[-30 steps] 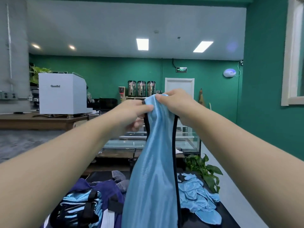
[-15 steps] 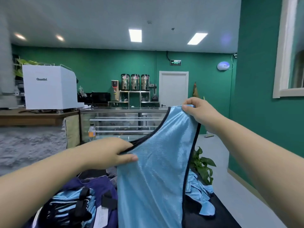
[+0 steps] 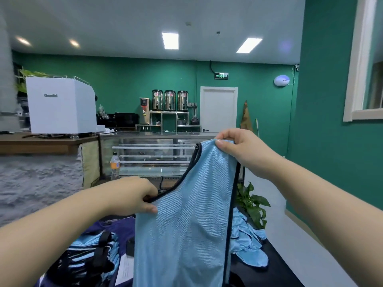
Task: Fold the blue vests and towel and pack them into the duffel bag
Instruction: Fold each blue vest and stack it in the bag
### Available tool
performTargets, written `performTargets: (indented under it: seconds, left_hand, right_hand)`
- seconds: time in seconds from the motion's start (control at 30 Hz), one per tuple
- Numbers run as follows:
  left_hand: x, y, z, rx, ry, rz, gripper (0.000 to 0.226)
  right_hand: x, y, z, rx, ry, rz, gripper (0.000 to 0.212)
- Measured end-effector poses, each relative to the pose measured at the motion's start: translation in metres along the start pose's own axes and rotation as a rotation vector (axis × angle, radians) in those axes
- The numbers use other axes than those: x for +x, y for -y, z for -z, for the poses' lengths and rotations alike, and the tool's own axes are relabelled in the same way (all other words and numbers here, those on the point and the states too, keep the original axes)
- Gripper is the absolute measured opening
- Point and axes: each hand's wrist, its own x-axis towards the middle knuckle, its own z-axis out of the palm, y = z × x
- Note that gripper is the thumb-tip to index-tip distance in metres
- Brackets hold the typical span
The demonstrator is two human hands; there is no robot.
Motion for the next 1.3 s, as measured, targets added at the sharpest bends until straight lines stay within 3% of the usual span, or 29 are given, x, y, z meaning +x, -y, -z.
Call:
performTargets:
  seconds: [0.1, 0.17, 0.23, 0.3, 0.47, 0.57, 0.73, 0.9, 1.1, 1.3]
  left_hand:
    - [0.001, -0.01, 0.003, -0.238, -0.016, -0.004, 0.033]
    - [0.0, -0.025, 0.009, -0.592, -0.151, -0.069, 0.032]
    - [0.002, -0.04, 0.018, -0.931, -0.336, -0.097, 0.049]
    - [0.004, -0.051, 0.027, -1.08, -0.414, -0.112, 0.051]
    - [0.009, -0.057, 0.034, -0.983, -0.346, -0.128, 0.04]
    - [0.009, -0.057, 0.036, -0.902, -0.258, -0.186, 0.05]
    - [0.008, -0.06, 0.045, -0.713, -0.202, -0.203, 0.047]
    - [0.012, -0.055, 0.05, -0.647, -0.223, -0.137, 0.025]
    - [0.021, -0.052, 0.05, -0.55, -0.209, -0.104, 0.043]
    - [0.023, -0.058, 0.056, -0.427, -0.161, -0.07, 0.037]
  right_hand:
    - [-0.002, 0.007, -0.008, -0.014, 0.007, 0.06, 0.011]
    - [-0.005, 0.011, -0.013, -0.03, 0.022, 0.099, 0.01]
    - [-0.007, 0.014, -0.018, -0.042, 0.045, 0.129, 0.009]
    - [-0.008, 0.017, -0.022, -0.059, 0.072, 0.154, 0.009]
    - [-0.01, 0.016, -0.024, -0.138, 0.099, 0.199, 0.01]
    - [-0.012, 0.015, -0.021, -0.161, 0.114, 0.194, 0.013]
    - [-0.016, 0.016, -0.018, -0.172, 0.171, 0.2, 0.016]
    - [-0.018, 0.008, -0.013, -0.166, 0.174, 0.196, 0.005]
    - [-0.018, 0.006, -0.004, -0.228, 0.215, 0.14, 0.008]
    - [-0.016, -0.003, 0.004, -0.365, 0.211, 0.049, 0.007]
